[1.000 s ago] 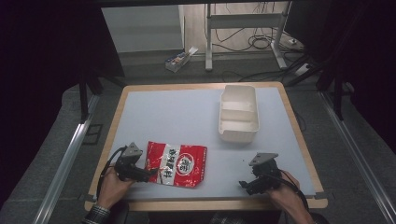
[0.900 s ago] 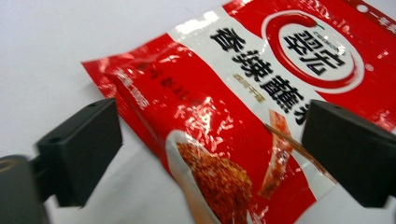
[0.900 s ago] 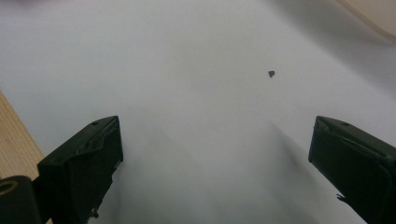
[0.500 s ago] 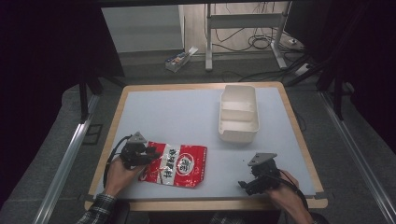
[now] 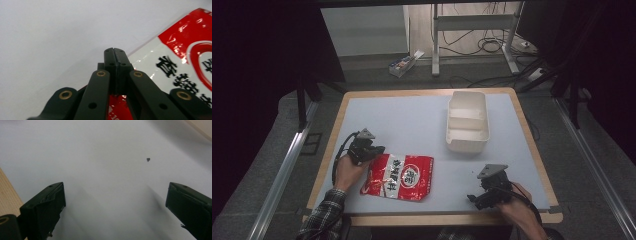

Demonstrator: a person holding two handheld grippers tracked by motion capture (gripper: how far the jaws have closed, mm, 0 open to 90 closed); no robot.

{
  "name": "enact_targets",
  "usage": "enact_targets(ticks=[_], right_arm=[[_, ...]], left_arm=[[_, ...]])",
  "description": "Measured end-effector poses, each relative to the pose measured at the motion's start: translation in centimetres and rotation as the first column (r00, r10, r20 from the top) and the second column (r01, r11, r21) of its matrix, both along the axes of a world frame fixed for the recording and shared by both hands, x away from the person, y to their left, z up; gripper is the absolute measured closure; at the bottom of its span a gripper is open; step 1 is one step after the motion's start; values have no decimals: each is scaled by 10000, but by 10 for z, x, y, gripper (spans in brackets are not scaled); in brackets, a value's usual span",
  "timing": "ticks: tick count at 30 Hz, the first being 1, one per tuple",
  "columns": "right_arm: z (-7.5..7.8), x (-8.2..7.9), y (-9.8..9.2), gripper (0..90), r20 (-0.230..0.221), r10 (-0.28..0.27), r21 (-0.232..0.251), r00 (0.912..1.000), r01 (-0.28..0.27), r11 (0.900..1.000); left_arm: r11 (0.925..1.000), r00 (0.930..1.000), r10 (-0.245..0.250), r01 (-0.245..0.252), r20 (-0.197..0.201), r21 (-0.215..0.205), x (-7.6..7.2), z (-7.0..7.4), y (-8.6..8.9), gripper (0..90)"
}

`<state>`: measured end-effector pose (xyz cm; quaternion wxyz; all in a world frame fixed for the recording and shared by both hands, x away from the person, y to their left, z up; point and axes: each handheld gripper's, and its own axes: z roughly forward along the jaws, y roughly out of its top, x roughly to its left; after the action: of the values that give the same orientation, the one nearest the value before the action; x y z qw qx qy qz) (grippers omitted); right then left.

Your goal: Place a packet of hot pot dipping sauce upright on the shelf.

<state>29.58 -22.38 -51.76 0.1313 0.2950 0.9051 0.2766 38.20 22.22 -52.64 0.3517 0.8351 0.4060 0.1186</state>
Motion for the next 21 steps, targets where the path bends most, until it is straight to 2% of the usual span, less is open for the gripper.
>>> enact_targets(ticks=[4, 6, 8, 13, 20, 21], right_arm=[[-1, 0, 1, 27, -6, 63, -75, 10000, -63, 10000], [-1, 0, 1, 27, 29, 118, -122, 9999, -118, 9999], [-1, -1, 1, 26, 66, 162, -124, 9998, -162, 9998], [0, -2, 2, 26, 72, 152, -117, 9999, -151, 9998], [1, -4, 3, 25, 82, 228, -20, 9997, -228, 9997], [1, -4, 3, 24, 76, 254, 7, 9996, -254, 9997]], left_arm=[[9995, 9995, -112, 121, -303, 295, 2, -9, -1, 896], [9999, 9988, -46, 53, -483, 135, 2, -9, 0, 897], [9999, 9988, -48, 56, -494, 160, 0, -9, 0, 897], [9998, 9979, 97, -108, -643, -162, -10, -10, 3, 899], [9994, 9965, 235, -255, -796, -239, -21, -11, 5, 900], [9994, 9955, 227, -249, -919, -229, -25, -10, 7, 900]])
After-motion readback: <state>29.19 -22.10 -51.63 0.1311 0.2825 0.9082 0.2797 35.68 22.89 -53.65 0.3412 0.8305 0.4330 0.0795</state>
